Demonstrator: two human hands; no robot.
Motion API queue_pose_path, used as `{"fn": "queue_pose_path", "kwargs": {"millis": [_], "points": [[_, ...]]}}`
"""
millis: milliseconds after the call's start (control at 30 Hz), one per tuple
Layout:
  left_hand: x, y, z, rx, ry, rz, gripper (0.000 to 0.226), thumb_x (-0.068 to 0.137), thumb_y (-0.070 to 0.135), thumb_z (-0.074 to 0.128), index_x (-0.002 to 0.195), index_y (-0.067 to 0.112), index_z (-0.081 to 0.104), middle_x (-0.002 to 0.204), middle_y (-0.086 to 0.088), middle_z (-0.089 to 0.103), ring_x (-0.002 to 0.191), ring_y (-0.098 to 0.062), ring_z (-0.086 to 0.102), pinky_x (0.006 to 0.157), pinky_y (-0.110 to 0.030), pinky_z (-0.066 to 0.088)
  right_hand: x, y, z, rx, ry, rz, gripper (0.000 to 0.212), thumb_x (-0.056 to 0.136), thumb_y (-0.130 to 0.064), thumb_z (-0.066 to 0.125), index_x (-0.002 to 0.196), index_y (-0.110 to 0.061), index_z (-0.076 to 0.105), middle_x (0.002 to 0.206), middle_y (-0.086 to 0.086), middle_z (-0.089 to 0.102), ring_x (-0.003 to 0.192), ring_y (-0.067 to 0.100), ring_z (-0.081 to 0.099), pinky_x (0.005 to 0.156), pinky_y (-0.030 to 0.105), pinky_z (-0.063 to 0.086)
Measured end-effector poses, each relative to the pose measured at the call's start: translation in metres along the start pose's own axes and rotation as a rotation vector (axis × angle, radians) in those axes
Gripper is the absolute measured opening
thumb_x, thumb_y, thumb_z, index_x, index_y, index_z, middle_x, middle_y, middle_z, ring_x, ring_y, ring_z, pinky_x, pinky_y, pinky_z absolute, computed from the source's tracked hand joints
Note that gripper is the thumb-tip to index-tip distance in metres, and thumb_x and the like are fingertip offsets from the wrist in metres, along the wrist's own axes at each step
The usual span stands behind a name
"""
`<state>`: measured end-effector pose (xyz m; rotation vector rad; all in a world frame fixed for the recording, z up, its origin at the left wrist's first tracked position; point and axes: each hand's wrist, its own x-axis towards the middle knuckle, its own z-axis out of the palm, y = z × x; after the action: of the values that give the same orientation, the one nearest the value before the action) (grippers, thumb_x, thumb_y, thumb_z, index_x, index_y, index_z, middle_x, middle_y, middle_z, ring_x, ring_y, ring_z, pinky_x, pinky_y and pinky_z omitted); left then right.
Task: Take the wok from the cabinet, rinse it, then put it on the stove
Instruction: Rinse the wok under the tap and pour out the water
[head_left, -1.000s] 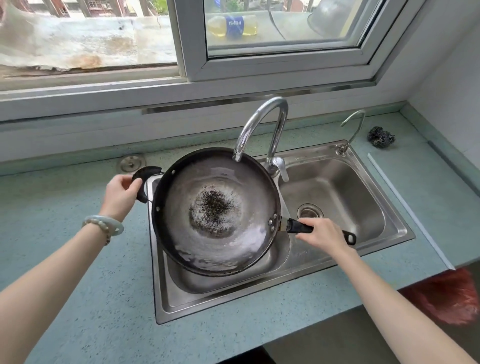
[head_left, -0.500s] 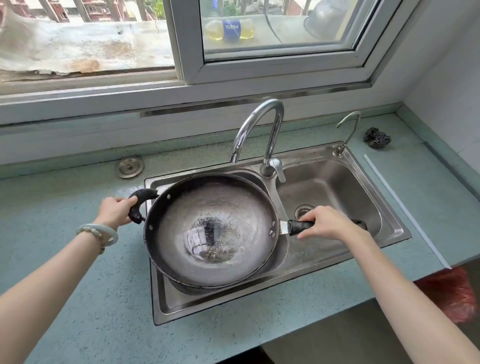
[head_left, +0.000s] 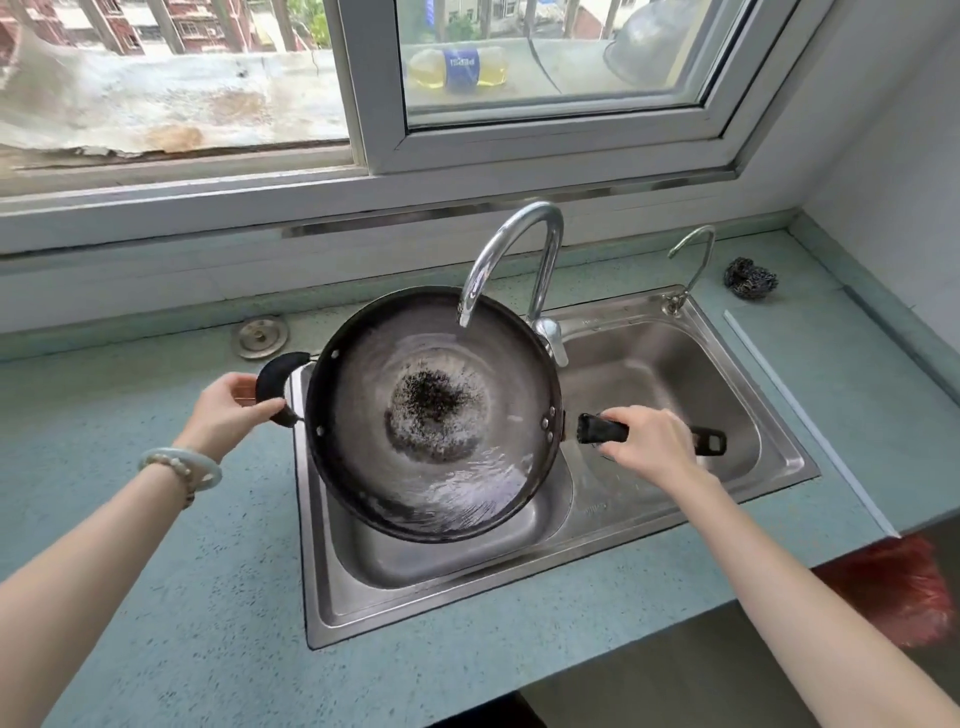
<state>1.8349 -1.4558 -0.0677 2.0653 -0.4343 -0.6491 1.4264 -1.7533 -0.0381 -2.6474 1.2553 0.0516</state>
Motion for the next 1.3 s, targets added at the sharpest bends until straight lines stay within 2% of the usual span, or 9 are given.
{"fn": "queue_pose_path", "kwargs": {"millis": [133,267,400,600,767,933,1067,1133,1300], "points": [[-0.001,0.005,-0.007,0.161,-0.095,-0.011,0.047,0.071,0.004,0.079,0.111,0.013,0.055,0.094,-0.001,0.065,0.086,-0.016,0.063,0.077,-0.028,0.048,-0.003,0.003,0.030,0.059,-0.090,0.040,0.024,0.075,-0.032,0.069,0.099,-0.028,0.072,0.098,-0.001,0.073,0.098,0.025,0.063,0.085,0.032,0.039],[-0.007,-0.007,-0.004,0.176,-0.173,-0.060,0.042,0.071,-0.003,0.076,0.107,0.011,0.059,0.089,-0.004,0.067,0.084,-0.019,0.064,0.069,-0.024,0.047,-0.008,0.003,0.053,0.052,-0.123,0.062,0.030,0.077,-0.032,0.070,0.107,-0.028,0.070,0.104,-0.002,0.072,0.102,0.024,0.061,0.090,0.031,0.037],[-0.014,-0.020,0.000,0.306,-0.156,-0.092,0.043,0.067,-0.003,0.079,0.104,0.006,0.057,0.092,-0.008,0.065,0.089,-0.026,0.063,0.080,-0.034,0.048,-0.017,0.003,0.073,0.104,-0.101,0.108,0.031,0.075,-0.035,0.075,0.106,-0.027,0.072,0.099,0.000,0.072,0.097,0.025,0.062,0.087,0.032,0.039],[-0.030,-0.032,0.011,0.345,-0.079,0.005,0.038,0.063,-0.003,0.081,0.089,0.008,0.056,0.084,-0.005,0.063,0.080,-0.023,0.063,0.064,-0.025,0.045,-0.019,0.002,0.093,0.183,0.020,0.258,0.030,0.069,-0.020,0.080,0.098,-0.016,0.074,0.097,0.006,0.072,0.096,0.030,0.059,0.084,0.036,0.038],[-0.036,-0.031,0.014,0.392,-0.030,0.096,0.039,0.062,0.004,0.085,0.084,0.016,0.055,0.085,0.000,0.062,0.082,-0.015,0.059,0.073,-0.027,0.047,-0.016,0.005,0.090,0.154,0.035,0.263,0.025,0.070,-0.018,0.078,0.093,-0.016,0.072,0.094,0.006,0.070,0.096,0.029,0.059,0.084,0.037,0.038],[-0.046,-0.033,0.013,0.445,0.013,0.177,0.041,0.063,0.003,0.083,0.076,0.019,0.048,0.082,0.001,0.058,0.081,-0.018,0.058,0.066,-0.023,0.042,-0.015,0.008,0.079,0.008,-0.132,0.153,0.025,0.075,-0.012,0.060,0.095,-0.022,0.071,0.094,0.006,0.067,0.097,0.030,0.060,0.081,0.035,0.041],[-0.058,-0.031,0.009,0.444,0.082,0.237,0.042,0.064,-0.001,0.081,0.075,0.017,0.045,0.080,0.002,0.054,0.075,-0.015,0.053,0.063,-0.023,0.038,-0.014,0.008,0.064,0.048,-0.357,0.102,0.015,0.072,-0.015,0.058,0.072,-0.030,0.060,0.086,0.006,0.067,0.091,0.030,0.063,0.065,0.030,0.041],[-0.064,-0.030,0.005,0.438,0.116,0.259,0.040,0.065,-0.002,0.080,0.076,0.014,0.045,0.080,0.000,0.054,0.076,-0.019,0.053,0.063,-0.024,0.038,-0.015,0.008,0.057,0.048,-0.443,0.063,0.012,0.070,-0.021,0.062,0.068,-0.028,0.053,0.079,0.001,0.064,0.087,0.027,0.062,0.062,0.029,0.042],[-0.077,-0.022,-0.004,0.409,0.159,0.290,0.037,0.068,-0.001,0.079,0.080,0.010,0.046,0.087,-0.006,0.056,0.085,-0.023,0.055,0.072,-0.031,0.041,-0.020,0.006,0.043,0.166,-0.455,0.047,0.017,0.076,-0.031,0.068,0.070,-0.020,0.057,0.068,-0.002,0.061,0.072,0.022,0.062,0.055,0.027,0.042]]}}
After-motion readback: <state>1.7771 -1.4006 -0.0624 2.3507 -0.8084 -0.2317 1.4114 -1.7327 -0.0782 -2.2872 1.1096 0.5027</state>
